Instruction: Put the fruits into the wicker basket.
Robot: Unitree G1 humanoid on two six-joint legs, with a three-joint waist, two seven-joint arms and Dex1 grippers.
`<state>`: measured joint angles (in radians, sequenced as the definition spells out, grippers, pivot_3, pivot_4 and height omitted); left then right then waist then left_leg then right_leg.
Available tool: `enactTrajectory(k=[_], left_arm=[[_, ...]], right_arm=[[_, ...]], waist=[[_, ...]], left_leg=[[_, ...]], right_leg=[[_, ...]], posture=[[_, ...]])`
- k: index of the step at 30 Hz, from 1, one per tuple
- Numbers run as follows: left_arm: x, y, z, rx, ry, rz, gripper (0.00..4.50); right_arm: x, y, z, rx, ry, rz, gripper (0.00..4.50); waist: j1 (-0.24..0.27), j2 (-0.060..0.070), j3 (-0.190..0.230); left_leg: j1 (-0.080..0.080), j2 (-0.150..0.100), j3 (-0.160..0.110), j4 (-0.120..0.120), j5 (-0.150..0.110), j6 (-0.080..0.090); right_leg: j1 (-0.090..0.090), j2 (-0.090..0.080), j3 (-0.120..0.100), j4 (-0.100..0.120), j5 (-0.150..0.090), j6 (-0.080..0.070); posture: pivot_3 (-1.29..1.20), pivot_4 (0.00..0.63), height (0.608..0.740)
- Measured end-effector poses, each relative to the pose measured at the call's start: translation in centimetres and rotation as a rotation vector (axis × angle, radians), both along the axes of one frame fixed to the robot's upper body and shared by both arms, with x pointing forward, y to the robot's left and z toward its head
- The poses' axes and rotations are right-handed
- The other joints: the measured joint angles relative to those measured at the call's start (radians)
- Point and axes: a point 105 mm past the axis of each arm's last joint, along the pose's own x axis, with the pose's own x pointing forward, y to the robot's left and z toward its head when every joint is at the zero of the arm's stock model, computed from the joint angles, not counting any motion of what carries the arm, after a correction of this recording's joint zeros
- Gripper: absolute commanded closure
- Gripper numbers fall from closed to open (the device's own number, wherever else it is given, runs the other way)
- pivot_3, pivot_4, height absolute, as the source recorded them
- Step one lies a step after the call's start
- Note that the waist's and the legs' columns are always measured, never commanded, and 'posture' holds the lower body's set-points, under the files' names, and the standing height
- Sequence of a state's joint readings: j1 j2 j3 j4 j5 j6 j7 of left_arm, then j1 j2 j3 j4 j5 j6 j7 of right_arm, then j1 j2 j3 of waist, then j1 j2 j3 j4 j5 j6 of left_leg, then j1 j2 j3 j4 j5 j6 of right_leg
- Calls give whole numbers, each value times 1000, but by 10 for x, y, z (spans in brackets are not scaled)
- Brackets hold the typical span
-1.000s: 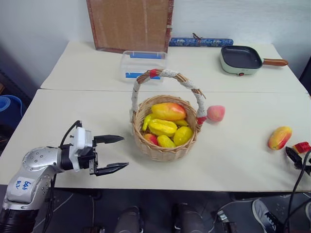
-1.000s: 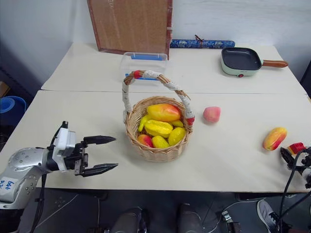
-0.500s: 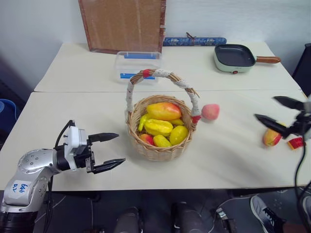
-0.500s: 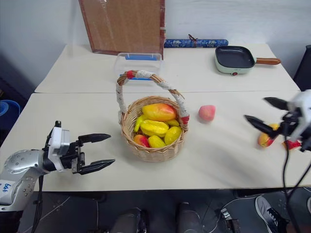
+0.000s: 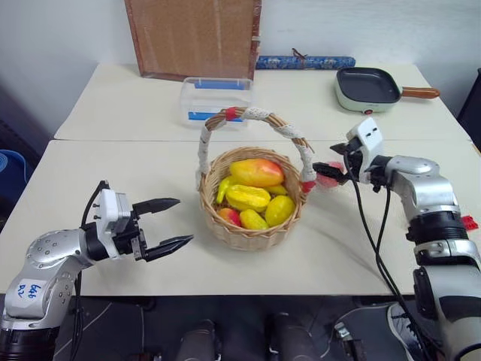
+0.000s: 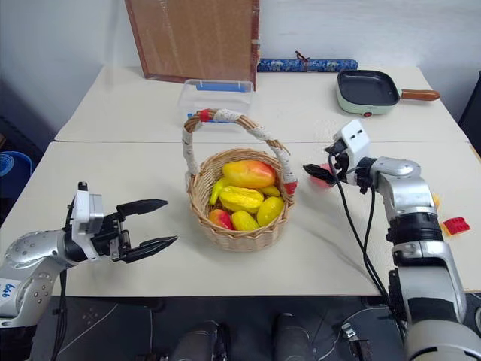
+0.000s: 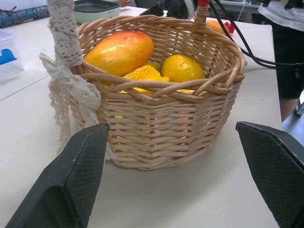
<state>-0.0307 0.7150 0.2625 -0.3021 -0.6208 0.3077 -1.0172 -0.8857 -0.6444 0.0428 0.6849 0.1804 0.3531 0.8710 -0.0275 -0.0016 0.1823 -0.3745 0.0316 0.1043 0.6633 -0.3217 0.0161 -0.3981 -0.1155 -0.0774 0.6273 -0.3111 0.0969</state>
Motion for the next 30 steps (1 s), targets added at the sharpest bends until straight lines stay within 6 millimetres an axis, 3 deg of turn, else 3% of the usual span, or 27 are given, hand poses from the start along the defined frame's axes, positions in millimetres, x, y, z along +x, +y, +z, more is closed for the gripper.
enactTrajectory(k=[3, 6, 11, 13, 18, 20, 22, 25, 27, 28, 30], left_arm=[[1, 0, 2, 0, -3, -3, 0], [1, -1, 4, 5, -8, -12, 0], [2, -3, 8, 10, -22, -35, 0], [2, -3, 6, 10, -10, -43, 0], [5, 4, -1, 0, 27, -33, 0], [8, 6, -2, -5, 33, -28, 0], [9, 10, -5, -8, 44, -24, 0], [9, 13, -7, -6, 57, -29, 0], [10, 15, -9, -3, 62, -21, 0], [11, 15, -8, -3, 61, -19, 0], [12, 11, -6, 0, 52, -37, 0]], right_arm=[[1, -1, -14, 33, 90, -5, 1039], [-2, 0, -15, 49, 136, 19, 1797], [-15, -5, -12, 88, 151, 72, 1993], [-34, -4, 0, 127, 94, 165, 1993], [-111, -5, 41, 61, 36, 385, 1993], [-136, 7, 50, 72, 38, 461, 1993], [-166, 33, 46, 95, 95, 587, 1993], [-185, 61, 50, 132, 82, 697, 1993], [-184, 75, 55, 168, 28, 720, 1993], [-178, 98, 61, 227, -60, 740, 1993], [-173, 122, 60, 240, -105, 755, 1993]], waist=[[-3, 0, 0], [-4, 0, 0], [-2, 0, 0], [4, 1, 0], [23, 2, 1], [21, -1, 2], [17, -2, 2], [11, -3, 2], [8, -4, 1], [-1, -5, 0], [-2, -4, 1]], left_leg=[[0, 0, 1, 0, 0, 0], [0, 1, 1, 0, 0, 0], [0, 1, 1, 0, 0, 0], [-1, 1, -1, 0, 0, 0], [-1, 1, -2, -1, -3, 0], [0, 2, 0, -1, -3, 0], [3, 3, 1, -1, -4, 0], [3, 3, 1, 0, -4, 0], [4, 3, 1, 0, -3, 0], [4, 3, 1, 0, -2, -3], [3, 3, 2, -1, -1, -4]], right_leg=[[0, 0, 0, 0, 0, 0], [0, 1, 0, 0, 0, 0], [0, 1, 0, 0, 0, 0], [0, 0, -1, 0, 0, 0], [0, 1, -3, -2, 0, 1], [0, 1, -3, -6, 0, 1], [2, 1, -2, -5, 0, 1], [2, 0, -2, -5, 1, 0], [2, 0, -1, -6, 1, -1], [2, 0, -1, -5, 2, -3], [-1, -1, -1, -4, 2, -3]], posture=[[0, 150, 740], [0, 150, 740], [0, 150, 740], [0, 150, 740], [0, 150, 740], [0, 150, 740], [0, 150, 740], [0, 150, 740], [0, 150, 740], [0, 150, 740], [0, 150, 740]])
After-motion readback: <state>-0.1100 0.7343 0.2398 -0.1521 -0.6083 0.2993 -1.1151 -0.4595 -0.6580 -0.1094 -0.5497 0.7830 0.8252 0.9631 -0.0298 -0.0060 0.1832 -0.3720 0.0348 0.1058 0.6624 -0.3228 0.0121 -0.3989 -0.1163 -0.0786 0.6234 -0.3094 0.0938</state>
